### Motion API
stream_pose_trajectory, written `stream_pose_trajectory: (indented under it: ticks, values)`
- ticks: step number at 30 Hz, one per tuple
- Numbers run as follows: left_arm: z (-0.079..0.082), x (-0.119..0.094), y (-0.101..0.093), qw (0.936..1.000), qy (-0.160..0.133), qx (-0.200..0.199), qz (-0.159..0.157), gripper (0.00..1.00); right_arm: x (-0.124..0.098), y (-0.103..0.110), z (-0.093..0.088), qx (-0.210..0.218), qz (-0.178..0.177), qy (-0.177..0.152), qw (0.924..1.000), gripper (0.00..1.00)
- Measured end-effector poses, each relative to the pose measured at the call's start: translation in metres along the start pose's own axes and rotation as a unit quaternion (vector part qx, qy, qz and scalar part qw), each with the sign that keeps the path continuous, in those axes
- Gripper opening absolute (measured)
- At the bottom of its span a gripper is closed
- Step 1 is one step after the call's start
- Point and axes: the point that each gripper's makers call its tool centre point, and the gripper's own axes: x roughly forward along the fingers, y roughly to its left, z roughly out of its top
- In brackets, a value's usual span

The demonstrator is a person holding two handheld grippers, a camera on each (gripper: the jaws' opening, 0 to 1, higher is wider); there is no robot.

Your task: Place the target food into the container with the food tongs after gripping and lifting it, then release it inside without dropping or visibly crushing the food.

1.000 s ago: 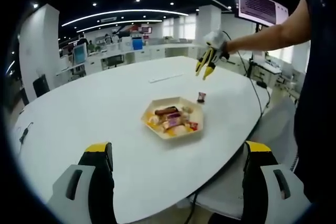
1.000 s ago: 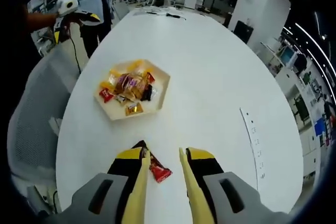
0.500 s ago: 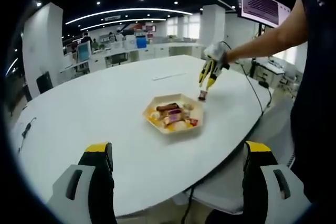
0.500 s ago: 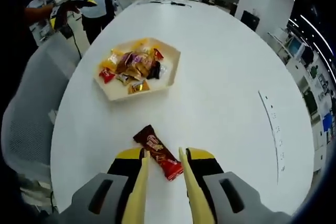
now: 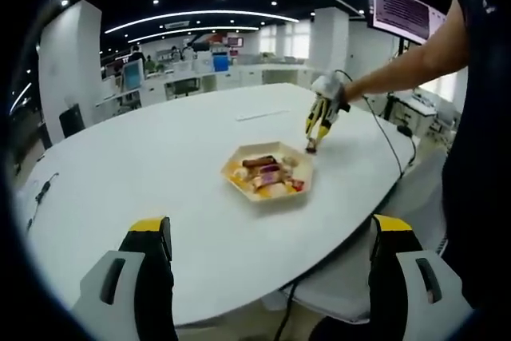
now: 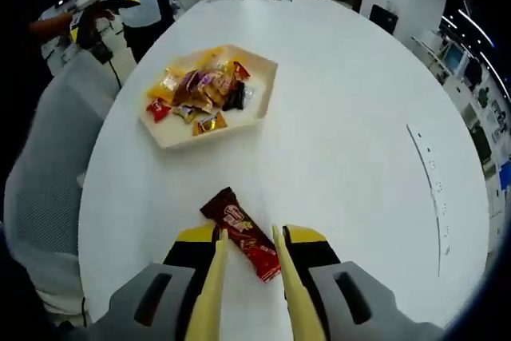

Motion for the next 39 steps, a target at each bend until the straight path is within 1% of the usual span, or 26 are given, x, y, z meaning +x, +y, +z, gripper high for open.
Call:
stream_pose_trajectory:
  ticks: [3,5,7,8,9,11,14,16,17,18,19,20,21,22,23,27,30,34,39]
  values:
    - [0.003,0.0,0.0,0.9999,-0.009,-0.01,-0.003,0.99,0.0,0.007,-0.006,-0.005,0.005,0.009,0.9999,0.3]
    - [0.002,0.001,0.001,0.9999,-0.01,-0.012,-0.003,0.99,-0.002,0.012,-0.005,-0.004,0.009,0.009,0.9999,0.3]
    - [0.0,0.003,0.0,0.9999,-0.009,-0.01,-0.004,0.99,-0.003,0.021,-0.004,-0.001,0.022,0.01,0.9997,0.3]
    - [0.0,0.003,0.0,0.9999,-0.01,-0.011,-0.006,0.99,-0.004,0.023,-0.004,-0.006,0.022,0.012,0.9997,0.3]
    - [0.002,0.004,-0.002,0.9998,-0.011,-0.012,-0.008,0.99,-0.004,0.023,-0.006,-0.014,0.017,0.017,0.9996,0.3]
    - [0.002,0.006,-0.002,0.9998,-0.012,-0.011,-0.009,0.99,-0.003,0.021,-0.008,-0.017,0.012,0.02,0.9996,0.3]
    - [0.004,0.007,-0.004,0.9998,-0.014,-0.01,-0.011,0.99,0.001,0.013,-0.014,-0.02,-0.009,0.027,0.9994,0.31]
    - [0.005,0.007,-0.004,0.9998,-0.016,-0.01,-0.012,0.99,0.005,0.009,-0.018,0.004,-0.032,0.027,0.9991,0.3]
    - [0.006,0.007,-0.003,0.9997,-0.017,-0.01,-0.012,0.99,0.009,0.014,-0.019,-0.003,-0.026,0.031,0.9992,0.3]
    - [0.006,0.007,-0.003,0.9997,-0.018,-0.011,-0.011,0.99,0.007,0.014,-0.016,-0.01,-0.033,0.026,0.999,0.29]
    - [0.006,0.008,-0.003,0.9997,-0.018,-0.011,-0.011,0.99,0.007,0.013,-0.015,0.007,-0.037,0.032,0.9988,0.28]
    - [0.007,0.008,-0.003,0.9997,-0.018,-0.01,-0.011,0.99,0.007,0.01,-0.014,0.005,-0.041,0.032,0.9986,0.27]
    - [0.007,0.009,-0.004,0.9997,-0.018,-0.009,-0.012,0.99,0.007,0.01,-0.016,0.005,-0.048,0.04,0.998,0.26]
    - [0.007,0.009,-0.004,0.9997,-0.018,-0.009,-0.012,0.99,0.007,0.009,-0.014,0.019,-0.053,0.035,0.9978,0.24]
    - [0.007,0.009,-0.004,0.9997,-0.019,-0.008,-0.013,0.99,0.007,0.007,-0.015,0.03,-0.06,0.04,0.997,0.24]
    - [0.008,0.01,-0.004,0.9996,-0.021,-0.01,-0.014,0.99,0.007,0.007,-0.015,0.046,-0.064,0.044,0.9959,0.23]
    - [0.009,0.01,-0.006,0.9995,-0.021,-0.007,-0.02,0.99,0.006,0.006,-0.015,0.056,-0.072,0.044,0.9949,0.23]
    - [0.012,0.009,-0.003,0.9995,-0.026,-0.009,-0.018,0.99,0.003,0.005,-0.016,0.064,-0.075,0.045,0.9942,0.23]
    - [0.015,0.01,-0.003,0.9994,-0.029,-0.006,-0.02,0.99,-0.006,0.004,-0.013,0.092,-0.082,0.037,0.9917,0.23]
